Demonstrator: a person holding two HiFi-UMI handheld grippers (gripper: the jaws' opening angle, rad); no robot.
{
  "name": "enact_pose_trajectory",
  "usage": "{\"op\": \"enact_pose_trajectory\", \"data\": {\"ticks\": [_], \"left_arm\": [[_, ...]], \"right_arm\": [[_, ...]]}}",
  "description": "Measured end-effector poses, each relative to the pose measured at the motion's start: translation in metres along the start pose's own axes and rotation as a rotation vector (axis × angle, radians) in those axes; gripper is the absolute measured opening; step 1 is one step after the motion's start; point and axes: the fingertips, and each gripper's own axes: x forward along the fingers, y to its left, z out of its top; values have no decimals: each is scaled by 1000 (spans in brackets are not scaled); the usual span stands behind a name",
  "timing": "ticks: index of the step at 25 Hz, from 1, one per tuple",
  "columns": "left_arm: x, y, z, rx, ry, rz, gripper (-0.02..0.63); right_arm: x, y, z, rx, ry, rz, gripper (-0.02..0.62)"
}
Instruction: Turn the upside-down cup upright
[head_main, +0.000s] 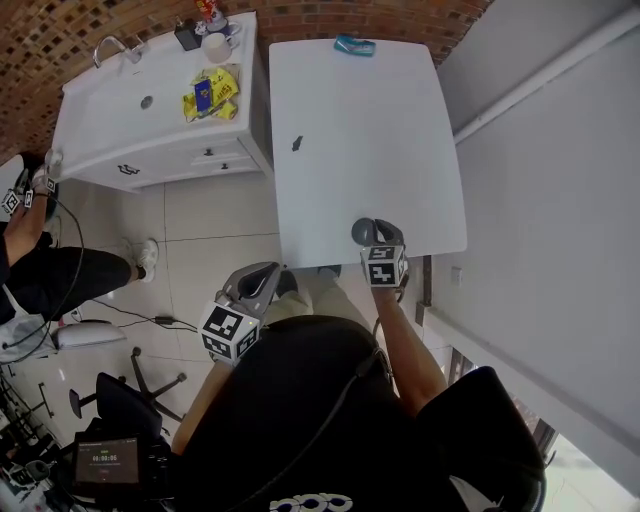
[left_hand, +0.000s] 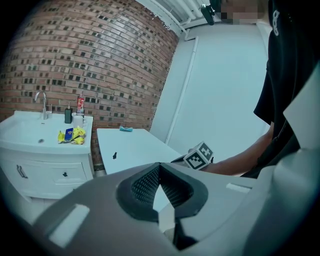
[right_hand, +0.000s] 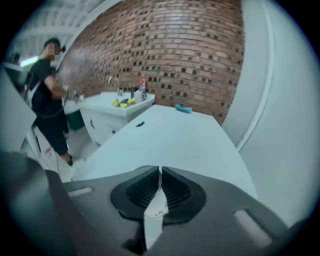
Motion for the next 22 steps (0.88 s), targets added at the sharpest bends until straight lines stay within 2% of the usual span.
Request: {"op": "enact_pose_trajectory", "data": {"ticks": [3,9,11,16,22], "left_arm": [[0,-3,-1,2,1,0,14],[0,-7,-5,8,10,8,14],[0,-8,-6,11,14,8,14],[2,-16,-7,23,25,-3,14],[0,-23,-8,26,18,-18,14]], "right_arm": [[3,-3,-1,203,-87,90,11],[14,2,-13,351,-158,193,11],[15,2,-16,361,-169,201,11],[12,7,-22,294,-138,201,14],[3,11,-23,259,-134,211,72]]}}
